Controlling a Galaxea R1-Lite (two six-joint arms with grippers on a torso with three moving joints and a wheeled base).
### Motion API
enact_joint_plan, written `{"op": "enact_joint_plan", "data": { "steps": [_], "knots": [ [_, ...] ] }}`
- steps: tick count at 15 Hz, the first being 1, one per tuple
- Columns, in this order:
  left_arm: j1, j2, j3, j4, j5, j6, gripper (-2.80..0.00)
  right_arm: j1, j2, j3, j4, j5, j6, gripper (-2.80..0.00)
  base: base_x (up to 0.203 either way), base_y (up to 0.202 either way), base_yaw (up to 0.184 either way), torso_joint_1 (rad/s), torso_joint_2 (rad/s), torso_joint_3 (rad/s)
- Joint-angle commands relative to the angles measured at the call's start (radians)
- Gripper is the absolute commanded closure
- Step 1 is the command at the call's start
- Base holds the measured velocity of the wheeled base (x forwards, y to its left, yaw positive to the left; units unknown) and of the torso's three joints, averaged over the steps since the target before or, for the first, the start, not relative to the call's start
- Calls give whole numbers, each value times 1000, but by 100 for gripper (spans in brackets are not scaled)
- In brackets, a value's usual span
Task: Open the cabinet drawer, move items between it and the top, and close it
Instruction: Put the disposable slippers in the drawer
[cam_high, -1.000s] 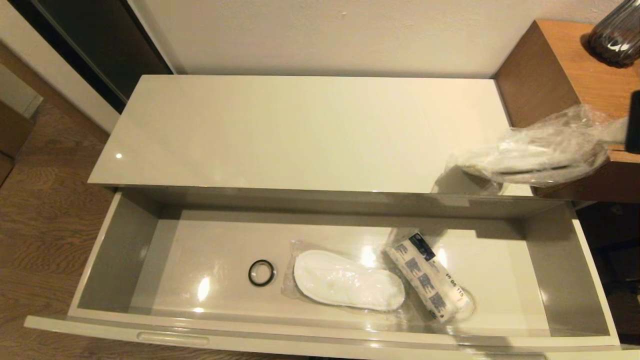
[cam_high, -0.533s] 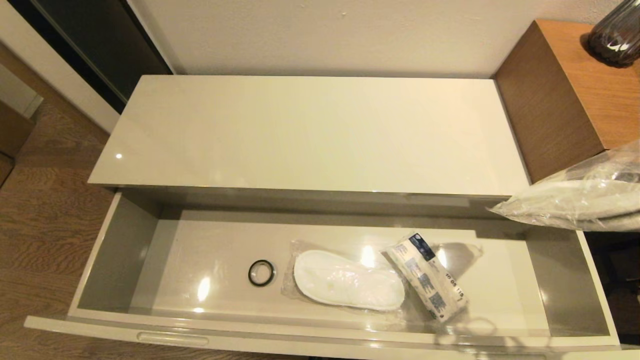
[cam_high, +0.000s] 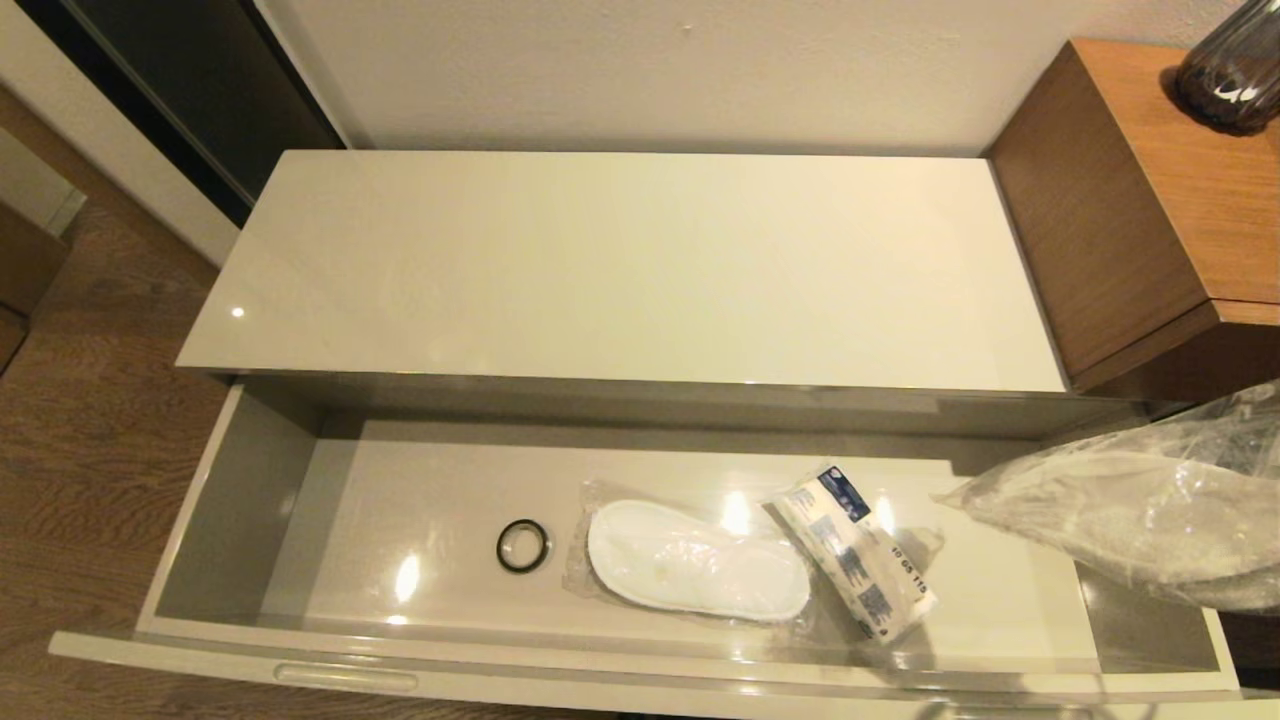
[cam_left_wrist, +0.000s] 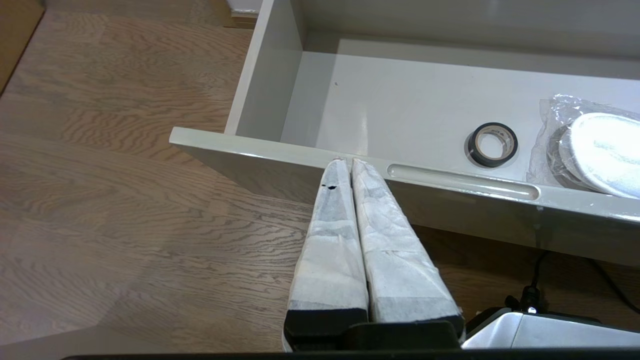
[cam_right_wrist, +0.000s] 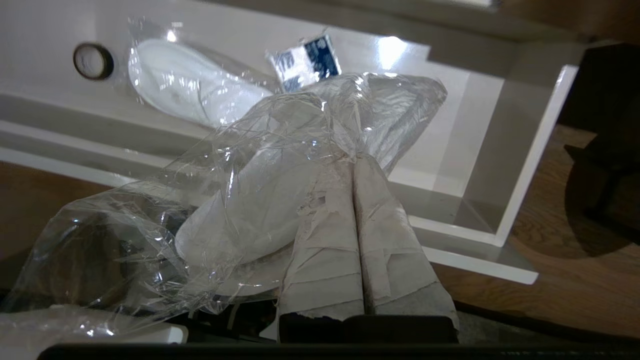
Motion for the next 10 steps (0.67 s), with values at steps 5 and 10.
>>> {"op": "enact_joint_plan", "data": {
  "steps": [5, 10],
  "knots": [
    [0, -39, 2, 2, 1, -1, 0, 27, 80, 321, -225, -1, 4, 0, 0, 0, 0, 0, 0, 0],
    [0, -39, 2, 2, 1, 0, 0, 25, 277, 471, -542, -12, 61, 0, 0, 0, 0, 0, 0, 0]
  ]
}}
